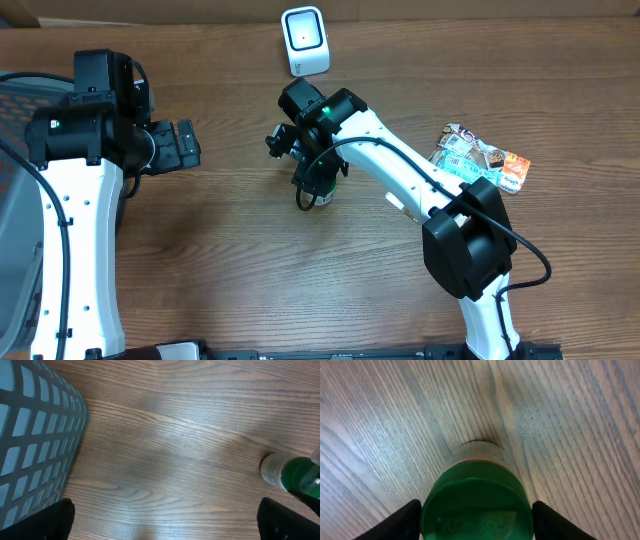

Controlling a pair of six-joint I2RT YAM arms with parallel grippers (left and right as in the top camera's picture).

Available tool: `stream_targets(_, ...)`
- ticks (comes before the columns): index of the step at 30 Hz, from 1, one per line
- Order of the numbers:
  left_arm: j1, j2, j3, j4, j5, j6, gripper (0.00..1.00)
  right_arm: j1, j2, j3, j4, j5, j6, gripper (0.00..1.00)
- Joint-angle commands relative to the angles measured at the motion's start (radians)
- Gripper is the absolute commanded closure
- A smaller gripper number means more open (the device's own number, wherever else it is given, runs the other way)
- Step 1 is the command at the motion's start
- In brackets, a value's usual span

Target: Scan the item barcode

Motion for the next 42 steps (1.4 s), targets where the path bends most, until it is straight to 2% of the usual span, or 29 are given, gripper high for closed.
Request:
stream_targets(1,0.005,0.002,0.008,0.002,0.009,0.008,0.00,0.002,-0.003,-0.004,-0.009,-0.039,0.018,0.41)
stream_targets(8,0.005,0.002,0.008,0.002,0.009,0.008,0.01,0.002,-0.003,-0.004,0.017,-0.040,0.280,0.42)
stream_targets(19,0.005,0.002,0.008,0.002,0.009,0.008,0.01,0.002,-0.003,-0.004,0.136,-0.039,0.965,0.49)
stream_targets(21,0.005,0.002,0.008,0.002,0.009,0.008,0.00,0.002,-0.003,-0.004,0.151,-0.039,1.028,0.49)
stream_targets(29,0.005,0.002,0.008,0.002,0.009,0.008,0.00,0.003,-0.003,-0.004,0.153,-0.036,1.034,0.46)
stream_targets(30,0.005,0.002,0.008,0.002,0.009,0.008,0.00,0.003,-0.003,-0.004,0.148,-0.036,1.032,0.35)
stream_targets(33,0.005,0.002,0.008,0.002,0.009,0.008,0.00,0.003,-0.003,-0.003,0.137,-0.035,0.977,0.19)
stream_targets(35,0.005,0.002,0.008,0.002,0.009,0.008,0.00,0.003,-0.003,-0.003,0.132,-0.035,0.941,0.00)
stream_targets(39,0.005,0.002,0.008,0.002,0.009,0.008,0.01,0.003,-0.003,0.022,0.112,0.011,0.934,0.00)
stream_targets(42,0.005,0.002,0.008,0.002,0.009,0.008,0.00,0.002,-0.003,0.077,0.066,0.010,0.844,0.00)
